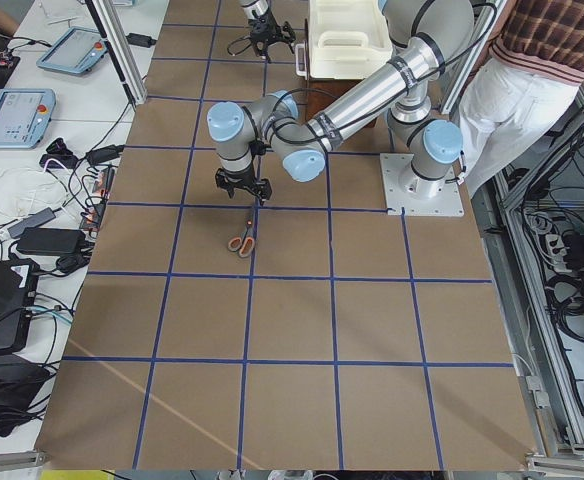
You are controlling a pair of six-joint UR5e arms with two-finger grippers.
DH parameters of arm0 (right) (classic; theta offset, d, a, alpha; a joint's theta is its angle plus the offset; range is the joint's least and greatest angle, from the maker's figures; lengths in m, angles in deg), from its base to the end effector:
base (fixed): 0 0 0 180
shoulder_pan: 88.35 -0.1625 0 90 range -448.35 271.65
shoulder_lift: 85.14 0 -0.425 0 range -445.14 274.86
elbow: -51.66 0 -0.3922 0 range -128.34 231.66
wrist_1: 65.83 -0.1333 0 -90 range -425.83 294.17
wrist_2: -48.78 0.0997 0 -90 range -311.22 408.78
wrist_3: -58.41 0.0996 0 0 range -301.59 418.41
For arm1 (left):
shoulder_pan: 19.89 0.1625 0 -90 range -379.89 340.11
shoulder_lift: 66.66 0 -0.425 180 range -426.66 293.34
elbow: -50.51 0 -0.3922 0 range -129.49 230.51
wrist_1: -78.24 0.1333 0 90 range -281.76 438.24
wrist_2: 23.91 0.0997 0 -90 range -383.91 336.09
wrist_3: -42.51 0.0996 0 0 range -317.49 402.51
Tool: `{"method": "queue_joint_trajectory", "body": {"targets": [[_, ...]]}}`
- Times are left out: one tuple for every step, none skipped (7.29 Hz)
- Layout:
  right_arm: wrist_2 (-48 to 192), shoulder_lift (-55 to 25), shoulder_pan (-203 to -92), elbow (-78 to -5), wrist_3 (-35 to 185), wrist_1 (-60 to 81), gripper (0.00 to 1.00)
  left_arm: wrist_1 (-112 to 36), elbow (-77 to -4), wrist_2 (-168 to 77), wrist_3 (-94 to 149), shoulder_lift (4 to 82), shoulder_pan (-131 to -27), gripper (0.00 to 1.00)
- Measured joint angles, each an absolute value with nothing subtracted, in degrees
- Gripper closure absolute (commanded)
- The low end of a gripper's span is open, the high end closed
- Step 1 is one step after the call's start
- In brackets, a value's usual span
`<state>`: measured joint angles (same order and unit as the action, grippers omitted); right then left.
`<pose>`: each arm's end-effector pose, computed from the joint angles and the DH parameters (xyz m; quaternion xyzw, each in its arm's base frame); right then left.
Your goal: Place scissors in drawer with both arms
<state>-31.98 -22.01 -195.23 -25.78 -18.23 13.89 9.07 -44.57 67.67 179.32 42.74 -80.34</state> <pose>0.3234 -0.5517 0.3138 -0.6977 0.6797 0.1448 0.1740 0.1780 -0.5787 0.2951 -0.8050 -0.5923 -0.0175 0.0300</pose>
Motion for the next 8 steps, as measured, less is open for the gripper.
{"method": "queue_joint_trajectory", "body": {"targets": [[-31.99,-22.40,-195.26,-25.51,-18.10,12.42,0.03,10.87,-44.72,68.07,179.44,43.88,-80.30,0.00],[-32.20,-22.67,-195.39,-25.48,-18.06,11.33,0.03,13.44,-44.89,69.09,179.42,45.07,-80.28,0.00],[-32.53,-22.91,-195.59,-25.56,-18.10,10.81,0.03,16.68,-45.41,70.30,178.72,46.30,-80.25,0.00],[-32.93,-23.15,-195.78,-25.76,-18.12,10.58,0.03,18.61,-46.11,70.92,177.45,47.09,-80.18,0.00],[-33.35,-23.30,-195.96,-26.14,-18.14,10.42,0.03,19.39,-46.58,71.16,176.67,47.54,-80.14,0.00],[-33.81,-23.28,-196.12,-26.83,-18.14,10.36,0.03,19.66,-46.81,71.12,176.38,47.96,-80.12,0.00],[-34.33,-23.24,-196.22,-27.65,-18.19,10.54,0.03,19.78,-47.11,70.87,176.29,48.57,-80.10,0.00],[-34.58,-23.23,-196.24,-28.11,-18.28,10.68,0.10,20.04,-47.86,70.69,176.25,49.24,-80.01,0.00]]}}
